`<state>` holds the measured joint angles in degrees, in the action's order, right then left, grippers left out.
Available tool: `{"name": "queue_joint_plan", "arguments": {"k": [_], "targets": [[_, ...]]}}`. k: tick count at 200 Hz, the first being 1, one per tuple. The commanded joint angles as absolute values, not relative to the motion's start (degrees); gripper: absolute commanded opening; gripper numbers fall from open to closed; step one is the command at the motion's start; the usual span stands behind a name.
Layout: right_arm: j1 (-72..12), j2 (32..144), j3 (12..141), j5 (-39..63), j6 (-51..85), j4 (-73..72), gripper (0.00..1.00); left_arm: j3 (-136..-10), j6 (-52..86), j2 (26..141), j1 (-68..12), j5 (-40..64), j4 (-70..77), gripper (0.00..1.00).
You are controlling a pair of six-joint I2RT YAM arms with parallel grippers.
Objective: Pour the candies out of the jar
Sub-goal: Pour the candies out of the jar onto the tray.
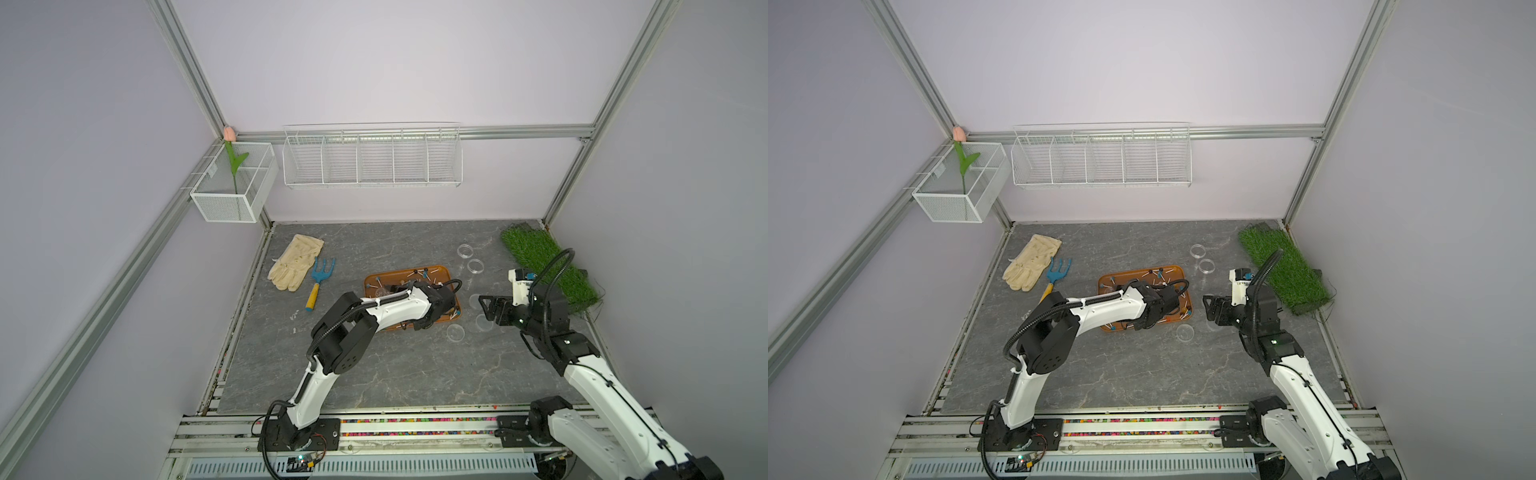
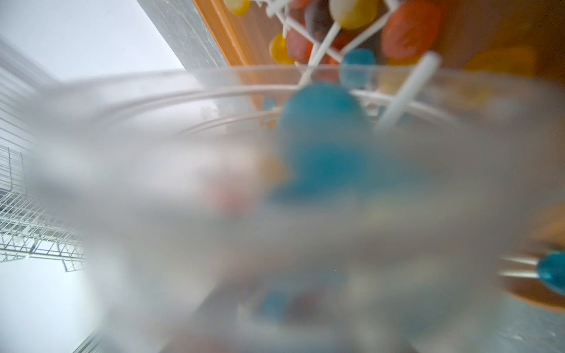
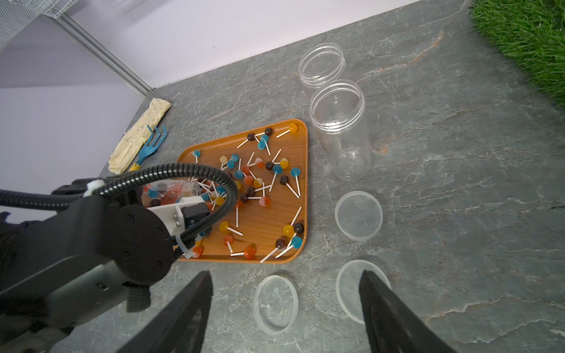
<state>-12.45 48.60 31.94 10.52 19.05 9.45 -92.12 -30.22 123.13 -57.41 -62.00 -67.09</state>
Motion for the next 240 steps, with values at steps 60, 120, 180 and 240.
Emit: {"name": "queue_joint_plan", "arguments": {"k": [60, 120, 180, 240], "targets": [[-12.13, 48.17, 29.27, 10.90, 14.93, 6.94, 0.79, -91.00, -15.48, 128.16, -57.83, -68.55, -83.39, 0.51], [-12.13, 46.45, 28.91, 11.69, 15.16, 7.20, 0.79, -99.37, -8.92, 126.28, -58.89, -58.15, -87.05, 0.54], [-12.13, 46.23, 28.38, 11.62, 16.45, 8.30, 0.79, -97.54, -8.86, 123.90, -59.50, -61.94, -88.58, 0.53], [-12.13, 47.66, 29.96, 11.86, 17.77, 11.35, 0.79, -93.06, -10.78, 119.33, -59.42, -61.51, -84.44, 0.53]]}}
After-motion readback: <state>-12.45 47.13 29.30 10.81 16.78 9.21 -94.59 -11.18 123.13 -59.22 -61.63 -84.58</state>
